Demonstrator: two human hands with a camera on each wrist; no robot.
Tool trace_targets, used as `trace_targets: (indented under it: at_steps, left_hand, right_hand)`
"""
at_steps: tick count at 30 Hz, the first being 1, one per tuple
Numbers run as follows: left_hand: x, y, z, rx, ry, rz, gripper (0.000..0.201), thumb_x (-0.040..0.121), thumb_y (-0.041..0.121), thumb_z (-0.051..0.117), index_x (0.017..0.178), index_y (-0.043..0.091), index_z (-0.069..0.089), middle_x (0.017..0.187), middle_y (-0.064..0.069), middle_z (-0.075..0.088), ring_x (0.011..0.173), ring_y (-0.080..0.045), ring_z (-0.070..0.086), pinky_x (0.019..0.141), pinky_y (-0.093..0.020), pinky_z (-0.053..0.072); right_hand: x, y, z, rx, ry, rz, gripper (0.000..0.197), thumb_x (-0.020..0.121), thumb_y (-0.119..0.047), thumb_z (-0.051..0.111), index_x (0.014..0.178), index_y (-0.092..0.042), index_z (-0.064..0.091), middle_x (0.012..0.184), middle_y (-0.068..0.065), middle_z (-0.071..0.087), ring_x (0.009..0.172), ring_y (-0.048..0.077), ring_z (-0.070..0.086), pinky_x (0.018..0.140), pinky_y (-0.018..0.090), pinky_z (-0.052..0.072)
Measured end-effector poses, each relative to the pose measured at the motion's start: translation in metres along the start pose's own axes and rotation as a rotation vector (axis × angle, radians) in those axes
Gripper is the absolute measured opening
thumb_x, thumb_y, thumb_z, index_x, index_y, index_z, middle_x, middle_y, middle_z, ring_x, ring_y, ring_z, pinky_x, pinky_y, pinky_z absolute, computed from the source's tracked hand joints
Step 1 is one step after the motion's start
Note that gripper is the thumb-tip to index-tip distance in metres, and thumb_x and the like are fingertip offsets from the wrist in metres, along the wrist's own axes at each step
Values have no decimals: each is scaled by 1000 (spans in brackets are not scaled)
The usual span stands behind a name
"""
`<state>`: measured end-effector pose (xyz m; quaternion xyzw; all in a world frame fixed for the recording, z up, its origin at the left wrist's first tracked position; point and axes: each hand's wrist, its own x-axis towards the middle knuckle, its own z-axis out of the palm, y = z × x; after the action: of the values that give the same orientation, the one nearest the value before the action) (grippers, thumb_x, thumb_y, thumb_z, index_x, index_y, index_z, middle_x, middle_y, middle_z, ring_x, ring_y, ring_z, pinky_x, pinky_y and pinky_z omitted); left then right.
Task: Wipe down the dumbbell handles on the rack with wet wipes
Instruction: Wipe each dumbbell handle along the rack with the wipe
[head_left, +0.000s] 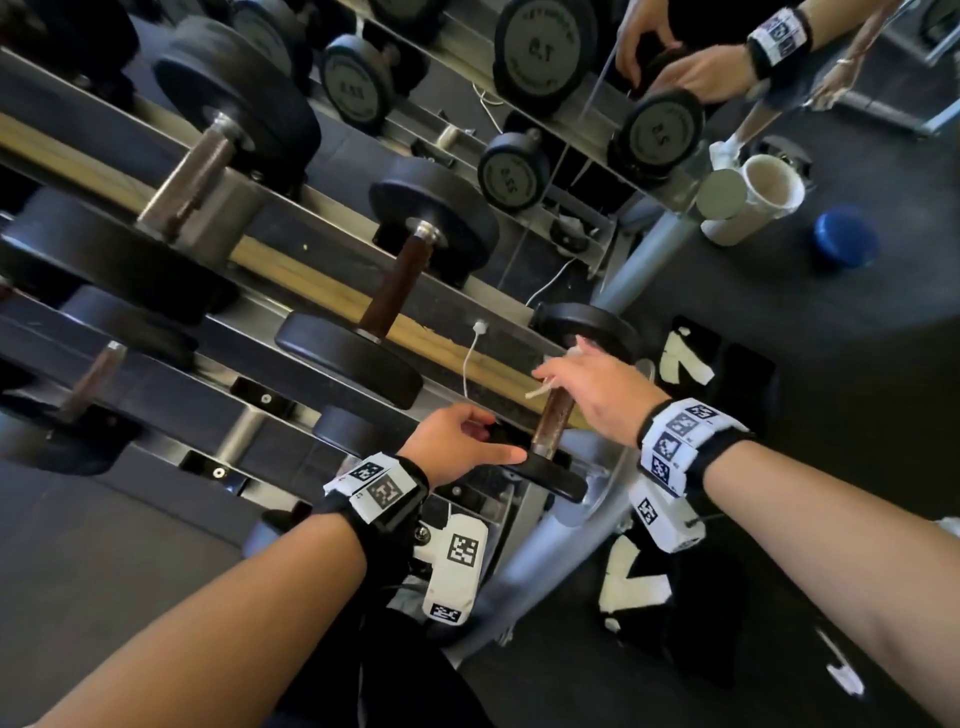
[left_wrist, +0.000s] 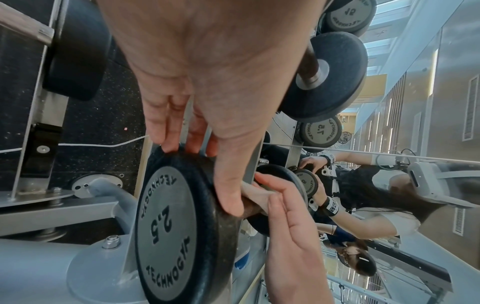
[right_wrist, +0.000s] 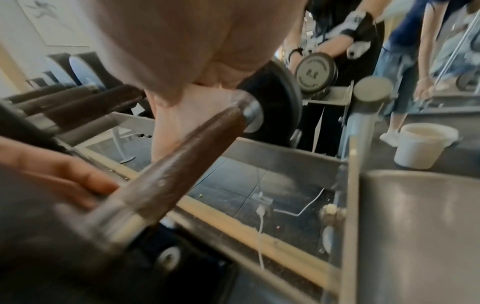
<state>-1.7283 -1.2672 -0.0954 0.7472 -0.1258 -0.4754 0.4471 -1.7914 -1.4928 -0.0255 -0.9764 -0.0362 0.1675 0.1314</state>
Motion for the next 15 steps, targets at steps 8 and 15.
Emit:
trace_targets:
  at_steps: [8,15]
  left_hand:
    - [-3,1,0,-34,-20,-38,83,44,60,85,116,35,54,104,10,67,95,-9,67,91,-37,55]
    - [-4,1,-2,-37,-11,-55,94,49,57,88,128,32,44,101,10,68,94,-7,66,90,-38,56]
  right_hand:
    - [14,-12,-9,348,223,44,18,100,-26,37,96,-33,53,76,-13,63,70,-11,57,61,5,37]
    - [28,-3,-1,-287,-113,-19,25,86,-13,59,106,-26,51,93,-2,66,94,21,62,71,29,41]
